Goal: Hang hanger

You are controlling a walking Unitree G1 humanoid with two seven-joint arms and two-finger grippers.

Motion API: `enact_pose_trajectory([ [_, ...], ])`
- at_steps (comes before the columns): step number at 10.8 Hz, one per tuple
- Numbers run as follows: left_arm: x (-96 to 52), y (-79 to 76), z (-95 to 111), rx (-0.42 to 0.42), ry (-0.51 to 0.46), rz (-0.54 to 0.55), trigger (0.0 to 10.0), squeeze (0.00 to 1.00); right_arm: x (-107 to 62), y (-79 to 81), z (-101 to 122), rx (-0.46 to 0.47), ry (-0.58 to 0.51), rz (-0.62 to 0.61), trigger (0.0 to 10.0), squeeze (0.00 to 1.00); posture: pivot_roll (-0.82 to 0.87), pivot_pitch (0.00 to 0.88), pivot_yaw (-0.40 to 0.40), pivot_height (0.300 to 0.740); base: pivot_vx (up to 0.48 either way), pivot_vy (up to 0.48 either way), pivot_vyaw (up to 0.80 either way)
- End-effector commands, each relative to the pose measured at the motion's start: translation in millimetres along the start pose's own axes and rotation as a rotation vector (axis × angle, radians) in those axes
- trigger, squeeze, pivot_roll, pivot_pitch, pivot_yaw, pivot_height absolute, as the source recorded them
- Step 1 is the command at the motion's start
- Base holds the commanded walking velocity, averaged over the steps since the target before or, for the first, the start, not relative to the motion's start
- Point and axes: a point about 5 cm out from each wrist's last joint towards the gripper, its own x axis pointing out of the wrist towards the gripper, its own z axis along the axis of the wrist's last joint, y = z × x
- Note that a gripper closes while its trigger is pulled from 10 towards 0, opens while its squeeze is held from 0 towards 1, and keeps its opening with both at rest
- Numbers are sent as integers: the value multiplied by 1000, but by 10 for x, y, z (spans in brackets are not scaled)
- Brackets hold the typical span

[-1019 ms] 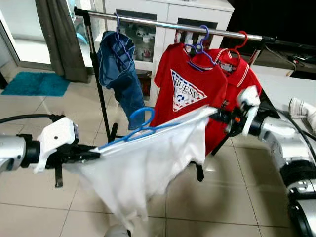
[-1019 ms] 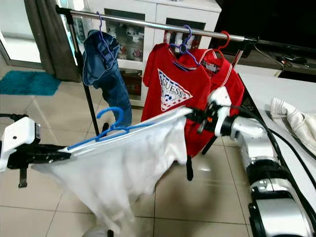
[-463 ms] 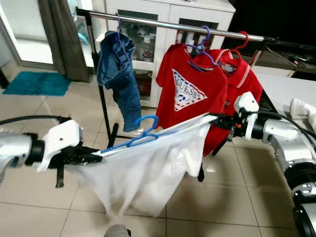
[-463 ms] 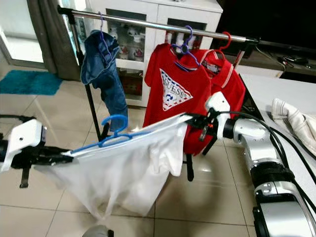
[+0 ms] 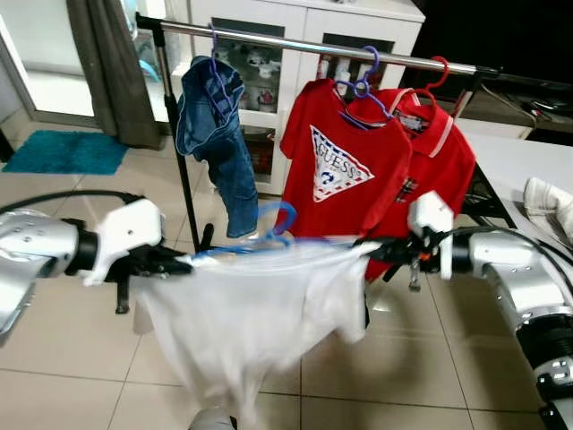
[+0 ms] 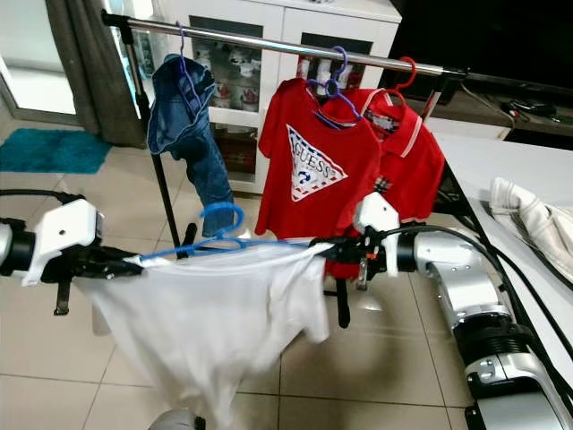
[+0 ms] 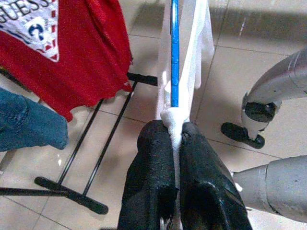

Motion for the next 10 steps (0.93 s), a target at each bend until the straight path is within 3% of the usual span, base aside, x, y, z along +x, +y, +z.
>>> enact_pose_trajectory([
  [1,33,-3,85,44,-15,-45,0,0,-41,-27,64,-28,6,7,0,0,176,0,-72,740,0,0,0],
  [2,66,-46,88,56,-5,-108,0,0,-53,-44,98,-37,8,8,0,0,176,0,-70,740,0,0,0],
  [5,29,-59,0,47,49,-150,0,0,-172,-58,107,-53,61,30,0,0,173,0,-68,740,0,0,0],
  [8,103,-124,78,64,11,-221,0,0,-61,-62,163,-103,77,77,0,0,182,0,-80,740,0,0,0],
  [10,61,-160,112,48,-19,-250,0,0,-88,-100,133,-135,115,58,0,0,181,0,-84,740,0,0,0],
])
